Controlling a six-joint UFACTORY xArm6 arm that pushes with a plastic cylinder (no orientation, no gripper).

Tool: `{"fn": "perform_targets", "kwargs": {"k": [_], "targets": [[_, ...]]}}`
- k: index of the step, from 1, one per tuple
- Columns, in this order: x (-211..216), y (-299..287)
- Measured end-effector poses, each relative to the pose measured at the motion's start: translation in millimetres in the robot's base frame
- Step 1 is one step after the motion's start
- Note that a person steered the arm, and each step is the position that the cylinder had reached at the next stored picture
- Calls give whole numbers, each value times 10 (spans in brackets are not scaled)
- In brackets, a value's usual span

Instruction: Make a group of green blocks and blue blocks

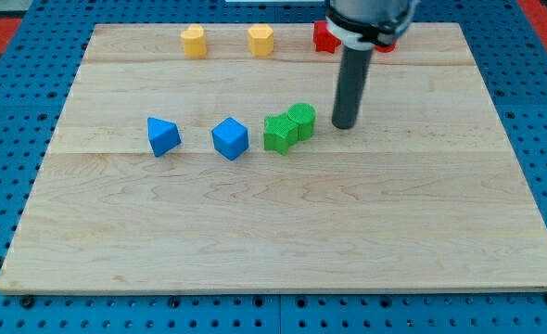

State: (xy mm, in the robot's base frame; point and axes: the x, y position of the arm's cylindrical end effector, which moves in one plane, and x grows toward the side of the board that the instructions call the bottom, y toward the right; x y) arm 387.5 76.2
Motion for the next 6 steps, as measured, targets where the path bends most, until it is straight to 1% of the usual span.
{"fn": "perform_targets", "kwargs": {"k": [1, 2, 3, 4, 5, 6], "targets": [[104, -744], [195, -1344], [269, -1200], [323, -824], [488, -515], [853, -934]]}}
